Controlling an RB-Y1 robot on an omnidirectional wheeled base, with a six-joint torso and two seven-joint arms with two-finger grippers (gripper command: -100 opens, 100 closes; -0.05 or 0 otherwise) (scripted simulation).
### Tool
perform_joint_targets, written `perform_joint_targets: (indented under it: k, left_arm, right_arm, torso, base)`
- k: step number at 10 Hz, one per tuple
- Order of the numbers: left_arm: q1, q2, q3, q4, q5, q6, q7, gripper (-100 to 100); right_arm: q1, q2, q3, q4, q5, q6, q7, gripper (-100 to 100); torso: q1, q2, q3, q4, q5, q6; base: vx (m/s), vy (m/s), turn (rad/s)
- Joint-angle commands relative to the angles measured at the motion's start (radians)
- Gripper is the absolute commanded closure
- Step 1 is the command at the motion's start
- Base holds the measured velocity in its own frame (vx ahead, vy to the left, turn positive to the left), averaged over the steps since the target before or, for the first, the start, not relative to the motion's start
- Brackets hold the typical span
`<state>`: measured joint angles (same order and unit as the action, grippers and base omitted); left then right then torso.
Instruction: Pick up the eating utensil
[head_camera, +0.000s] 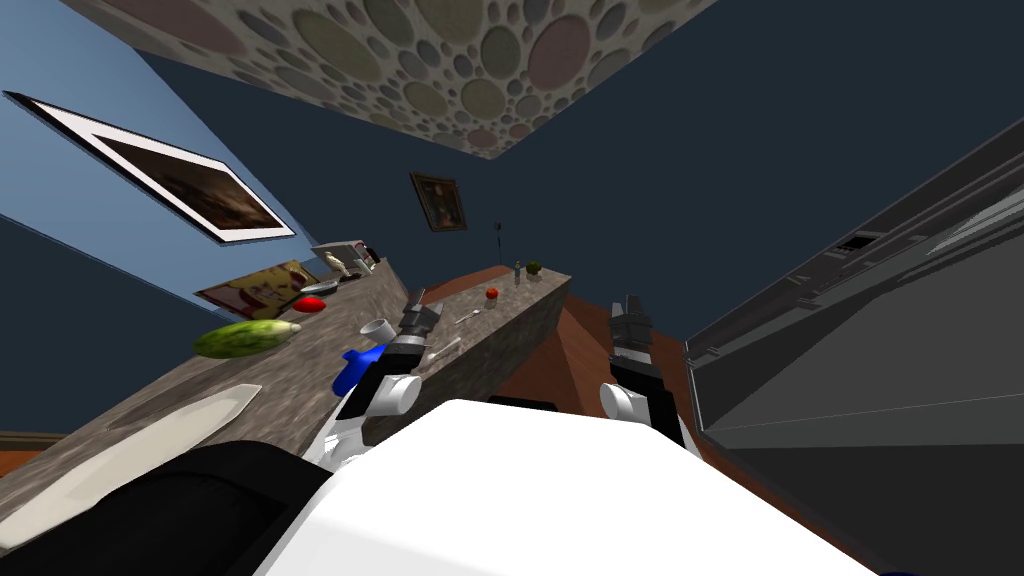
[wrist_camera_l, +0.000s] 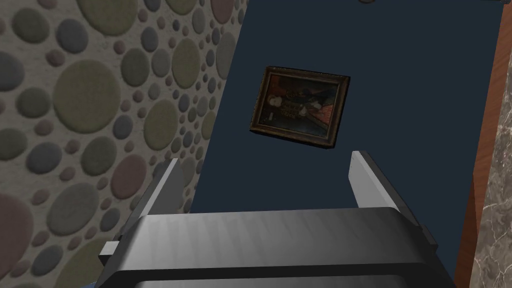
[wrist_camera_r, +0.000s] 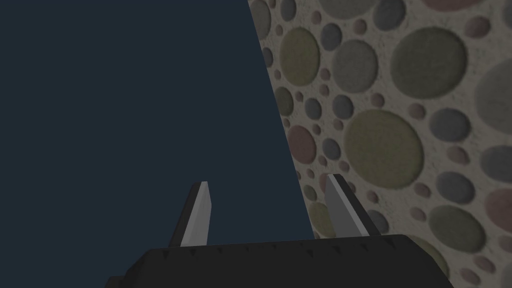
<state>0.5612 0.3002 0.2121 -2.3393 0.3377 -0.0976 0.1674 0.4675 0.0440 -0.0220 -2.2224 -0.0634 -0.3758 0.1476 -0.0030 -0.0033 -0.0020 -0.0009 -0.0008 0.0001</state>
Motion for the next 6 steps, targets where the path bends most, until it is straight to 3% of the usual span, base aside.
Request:
perform_joint_targets:
  k: [1,2,3,5,6]
  left_arm:
    - [0.006,0.023,0.023,-0.005,0.038,0.050,0.021,-100]
    - [0.006,0.023,0.023,-0.005,0.038,0.076,0.021,-100]
    - [0.012,0.043,0.042,-0.008,0.070,0.102,0.040,-100]
    - [0.012,0.043,0.042,-0.008,0.070,0.137,0.040,-100]
    - [0.019,0.063,0.060,-0.011,0.102,0.179,0.058,-100]
  right_arm:
    - [0.000,0.000,0.000,0.000,0.000,0.000,0.000,0]
    - [0.000,0.000,0.000,0.000,0.000,0.000,0.000,0]
    - [0.000,0.000,0.000,0.000,0.000,0.000,0.000,0]
    - [0.000,0.000,0.000,0.000,0.000,0.000,0.000,0]
    - [0.000,0.000,0.000,0.000,0.000,0.000,0.000,0]
  torso:
    - [0.000,0.000,0.000,0.000,0.000,0.000]
    - [-0.001,0.000,0.000,0.000,0.000,0.000]
    - [0.000,0.000,0.000,0.000,0.000,0.000]
    - [0.000,0.001,0.000,0.000,0.000,0.000]
    - [0.002,0.002,0.001,0.000,0.000,0.000]
  base:
    - [0.055,-0.063,-0.009]
    - [0.043,-0.049,0.002]
    - [0.050,-0.051,-0.014]
    - [0.027,-0.034,0.000]
    - [0.033,-0.041,-0.020]
